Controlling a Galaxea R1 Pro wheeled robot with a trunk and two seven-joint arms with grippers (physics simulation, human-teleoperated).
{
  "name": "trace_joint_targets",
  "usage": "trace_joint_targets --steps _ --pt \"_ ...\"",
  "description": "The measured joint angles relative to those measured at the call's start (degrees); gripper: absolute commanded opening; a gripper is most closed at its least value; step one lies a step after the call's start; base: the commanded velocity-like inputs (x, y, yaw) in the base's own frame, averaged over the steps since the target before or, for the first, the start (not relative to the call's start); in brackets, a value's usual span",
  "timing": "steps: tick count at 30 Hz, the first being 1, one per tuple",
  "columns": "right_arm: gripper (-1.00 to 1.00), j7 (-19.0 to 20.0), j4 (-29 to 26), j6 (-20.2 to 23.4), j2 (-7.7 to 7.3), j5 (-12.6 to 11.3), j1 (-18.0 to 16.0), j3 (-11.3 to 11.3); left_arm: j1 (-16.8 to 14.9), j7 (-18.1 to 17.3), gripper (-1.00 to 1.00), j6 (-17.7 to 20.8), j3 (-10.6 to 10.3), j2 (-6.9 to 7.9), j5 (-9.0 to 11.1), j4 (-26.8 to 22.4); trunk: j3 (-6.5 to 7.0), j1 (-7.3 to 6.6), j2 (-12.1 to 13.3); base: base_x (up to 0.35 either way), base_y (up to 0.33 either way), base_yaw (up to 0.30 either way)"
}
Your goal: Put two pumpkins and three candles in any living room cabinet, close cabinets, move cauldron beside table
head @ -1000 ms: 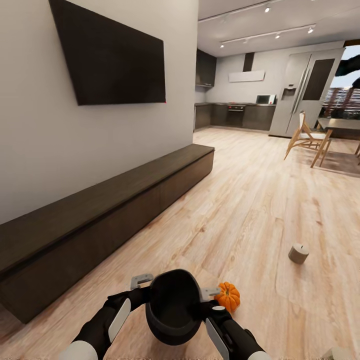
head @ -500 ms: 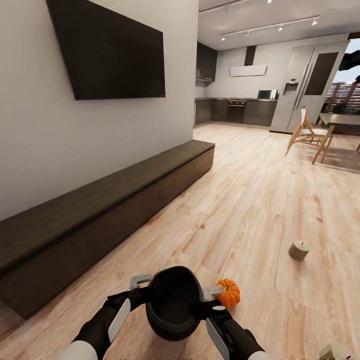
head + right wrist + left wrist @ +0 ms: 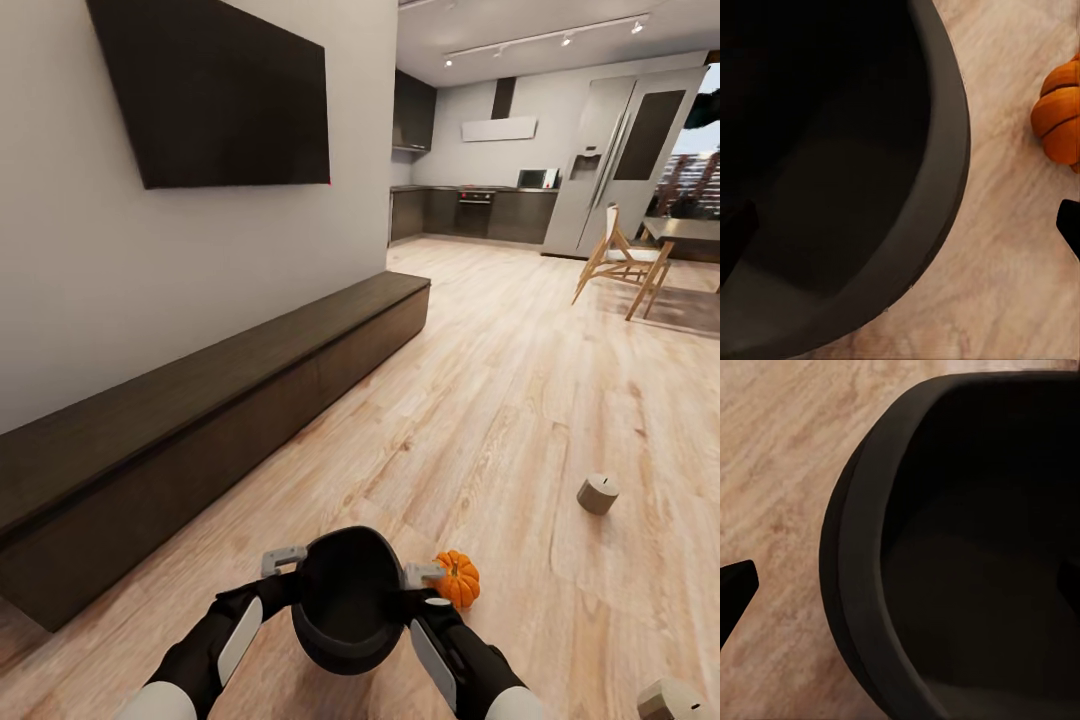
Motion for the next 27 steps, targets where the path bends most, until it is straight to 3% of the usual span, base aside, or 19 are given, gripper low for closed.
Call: trace_joint_targets --steps 16,24,27 --pt "1.00 -0.1 0.1 -0.1 0.00 -2.0 -1.8 0.2 0.0 0.0 1.00 -0.9 0.0 0.27 -0.1 0.4 0.00 0.00 0.0 0.000 0.000 0.000" --pt "1.00 -0.2 0.4 0.2 0.00 -2.1 -2.4 0.2 0.0 0.1 1.00 -0.9 0.0 0.25 -0.1 0.5 -1.77 0.21 -0.1 0.000 0.000 0.000" --pt "1.00 -0.2 0.5 0.3 0.00 -2.1 -2.5 0.2 0.0 0.1 1.00 -0.9 0.0 0.27 -0.2 0.6 -1.77 0.21 -0.1 0.000 0.000 0.000"
